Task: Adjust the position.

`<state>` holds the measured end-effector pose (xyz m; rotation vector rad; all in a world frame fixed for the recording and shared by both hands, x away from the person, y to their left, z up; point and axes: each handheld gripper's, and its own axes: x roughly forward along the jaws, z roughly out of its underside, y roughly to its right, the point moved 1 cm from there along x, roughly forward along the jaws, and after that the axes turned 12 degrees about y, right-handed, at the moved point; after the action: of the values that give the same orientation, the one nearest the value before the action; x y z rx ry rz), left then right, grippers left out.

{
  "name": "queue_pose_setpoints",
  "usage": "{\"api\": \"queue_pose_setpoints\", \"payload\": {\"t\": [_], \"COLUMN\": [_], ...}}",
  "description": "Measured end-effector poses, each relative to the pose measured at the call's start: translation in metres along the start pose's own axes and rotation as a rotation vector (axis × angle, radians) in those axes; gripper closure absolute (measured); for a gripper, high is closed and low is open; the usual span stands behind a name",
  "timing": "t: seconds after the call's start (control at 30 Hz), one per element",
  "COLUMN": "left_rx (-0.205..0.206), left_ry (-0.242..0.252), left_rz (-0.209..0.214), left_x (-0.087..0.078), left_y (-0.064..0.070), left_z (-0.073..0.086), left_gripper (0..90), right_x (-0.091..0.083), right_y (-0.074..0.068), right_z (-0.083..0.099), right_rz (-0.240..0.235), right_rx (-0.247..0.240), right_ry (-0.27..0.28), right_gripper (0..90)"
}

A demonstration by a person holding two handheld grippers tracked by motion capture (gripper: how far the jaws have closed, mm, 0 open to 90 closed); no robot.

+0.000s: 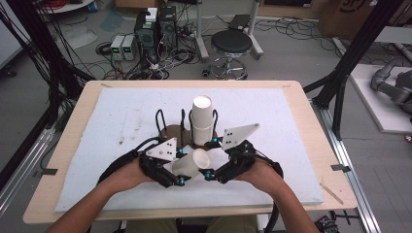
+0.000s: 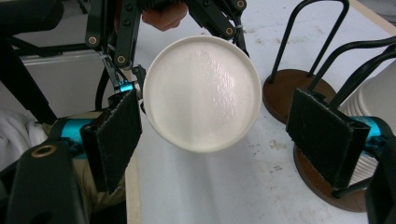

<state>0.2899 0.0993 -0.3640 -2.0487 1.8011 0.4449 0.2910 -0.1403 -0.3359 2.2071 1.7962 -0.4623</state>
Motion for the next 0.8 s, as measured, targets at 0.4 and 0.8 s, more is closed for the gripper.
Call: {"api": "queue_pose_setpoints", "payload": {"t": [0.4, 0.8], "left_rx": [0.004, 0.008], "left_ry": [-0.047, -0.085], "left_rz": [0.035, 0.07], "left_x": [0.003, 0.01], "left_y": [0.002, 0.004], "left_z": [-0.001, 0.0], "left_gripper": [32.9, 32.9], "right_x": [0.013, 0.028], "right_y": [0.001, -0.001], "right_z": [-0.006, -0.005], "right_rz": [-0.051, -0.098], "right_rx": [-0.069, -0.102], "right_ry": [-0.101, -0.185], "right_gripper": [18.7, 19.6]}}
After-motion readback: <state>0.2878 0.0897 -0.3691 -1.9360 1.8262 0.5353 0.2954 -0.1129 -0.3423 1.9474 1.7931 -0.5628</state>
